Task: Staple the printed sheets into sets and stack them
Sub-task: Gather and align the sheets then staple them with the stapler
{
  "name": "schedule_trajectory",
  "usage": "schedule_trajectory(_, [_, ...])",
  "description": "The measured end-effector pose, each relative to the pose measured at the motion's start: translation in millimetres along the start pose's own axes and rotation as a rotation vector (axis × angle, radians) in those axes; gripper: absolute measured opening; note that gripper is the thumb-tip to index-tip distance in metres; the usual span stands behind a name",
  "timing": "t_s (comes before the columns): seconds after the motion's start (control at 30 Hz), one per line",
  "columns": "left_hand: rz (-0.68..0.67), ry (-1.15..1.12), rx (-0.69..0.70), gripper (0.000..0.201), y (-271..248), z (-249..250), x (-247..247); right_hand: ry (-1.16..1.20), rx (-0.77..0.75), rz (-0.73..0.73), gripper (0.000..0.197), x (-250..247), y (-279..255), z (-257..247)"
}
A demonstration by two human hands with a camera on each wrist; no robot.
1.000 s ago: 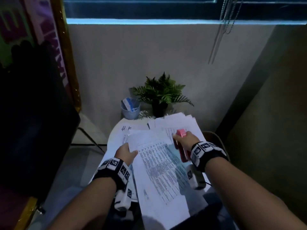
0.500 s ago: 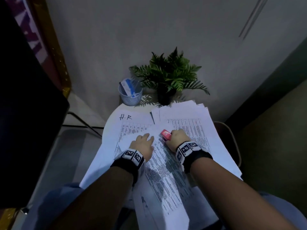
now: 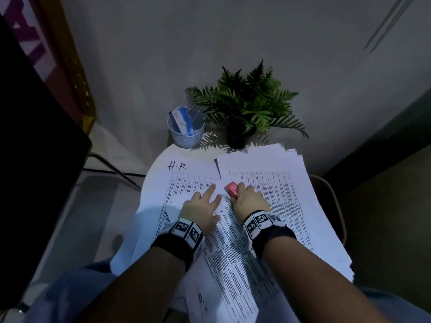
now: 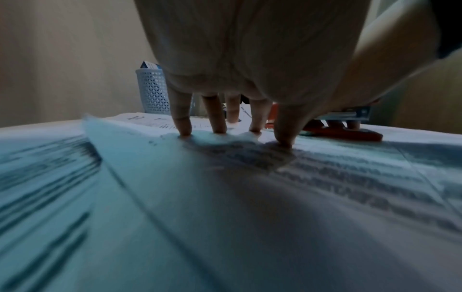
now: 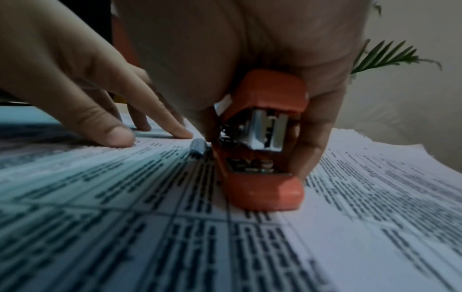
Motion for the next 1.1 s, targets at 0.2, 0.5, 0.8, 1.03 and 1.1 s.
schedule_trajectory(0.2, [-0.012, -0.028, 0.055, 0.057, -1.3, 3.5, -2.0, 0.026, 0.001, -0.015, 0.040, 1.4, 3.0, -2.6])
schedule_trajectory(0.5, [-0.099, -0.036, 0.046, 0.059, -0.4, 4.4, -2.1, 0.069, 0.015, -0.103, 0.045, 0.0, 12.4, 0.3])
schedule_trajectory(0.8, [-0.094, -0.029, 0.039, 0.059, -0.7, 3.5, -2.7, 0.080, -0.032, -0.133, 0.045, -5.0, 14.5, 2.0])
schedule_trajectory(1.03, [-0.162, -0.031, 0.073, 0.060, -2.6, 0.5, -1.5, 0.087, -0.014, -0.112, 0.044, -2.3, 12.0, 2.6])
schedule_trajectory(1.1, [-0.217, -0.047, 0.051, 0.063, -10.2, -8.5, 1.7, 0.086, -0.001, -0.100, 0.045, -0.3, 9.0, 2.0])
Point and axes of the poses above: each hand's wrist, its own y-axis towards the middle knuckle, its own x-axis out of the palm, z = x × y, the point moved 7 cm from there along y, towards the middle knuckle, and after that the axes turned 13 degrees about y, right-handed, at the moved point
